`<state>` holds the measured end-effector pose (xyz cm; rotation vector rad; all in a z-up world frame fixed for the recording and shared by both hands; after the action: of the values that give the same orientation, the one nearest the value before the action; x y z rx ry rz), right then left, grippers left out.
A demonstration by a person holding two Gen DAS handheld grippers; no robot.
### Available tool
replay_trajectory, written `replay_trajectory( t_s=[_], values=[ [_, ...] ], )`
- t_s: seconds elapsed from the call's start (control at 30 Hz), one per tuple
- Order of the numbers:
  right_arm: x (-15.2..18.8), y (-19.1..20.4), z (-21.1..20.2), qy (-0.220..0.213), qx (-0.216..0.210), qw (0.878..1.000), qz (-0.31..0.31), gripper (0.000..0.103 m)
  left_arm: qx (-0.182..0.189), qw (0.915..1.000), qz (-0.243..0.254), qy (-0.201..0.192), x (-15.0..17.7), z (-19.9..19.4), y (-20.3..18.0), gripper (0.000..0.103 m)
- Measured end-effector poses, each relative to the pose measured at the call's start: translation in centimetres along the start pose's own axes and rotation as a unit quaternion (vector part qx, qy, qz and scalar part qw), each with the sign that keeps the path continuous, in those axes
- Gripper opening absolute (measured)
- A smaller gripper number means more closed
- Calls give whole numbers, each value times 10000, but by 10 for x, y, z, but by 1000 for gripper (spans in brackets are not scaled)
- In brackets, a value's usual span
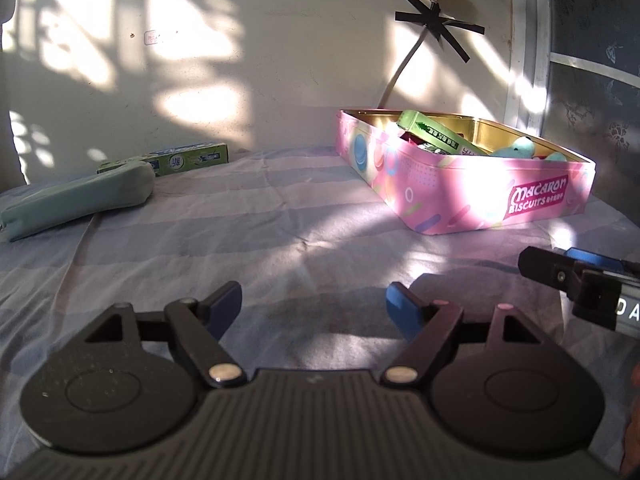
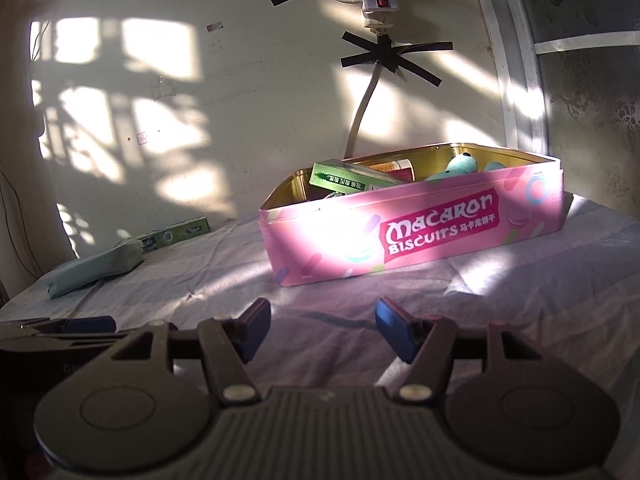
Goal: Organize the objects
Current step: 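Withdraw the right tool from the tin and turn toward the teal pouch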
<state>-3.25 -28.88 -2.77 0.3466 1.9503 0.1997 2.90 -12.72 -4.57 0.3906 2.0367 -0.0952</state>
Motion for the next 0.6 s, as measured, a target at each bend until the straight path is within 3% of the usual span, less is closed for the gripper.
replay_trajectory(
  t_s=[0.6],
  values=[
    [-4, -7, -6, -244, 5, 9993, 280, 62, -30, 9999, 91, -89, -1, -3, -2, 83]
  ],
)
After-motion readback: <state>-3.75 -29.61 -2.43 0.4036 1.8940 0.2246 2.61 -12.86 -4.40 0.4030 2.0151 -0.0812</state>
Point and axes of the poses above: each gripper's, at about its wrist camera, not at the fingertips, and z roughly the way its jaws point, y to its left, x to its underside, the point moved 8 cm from there along z, roughly the way its jaws point, and after that the axes turned 6 degrees about z, right-handed, at the moved point
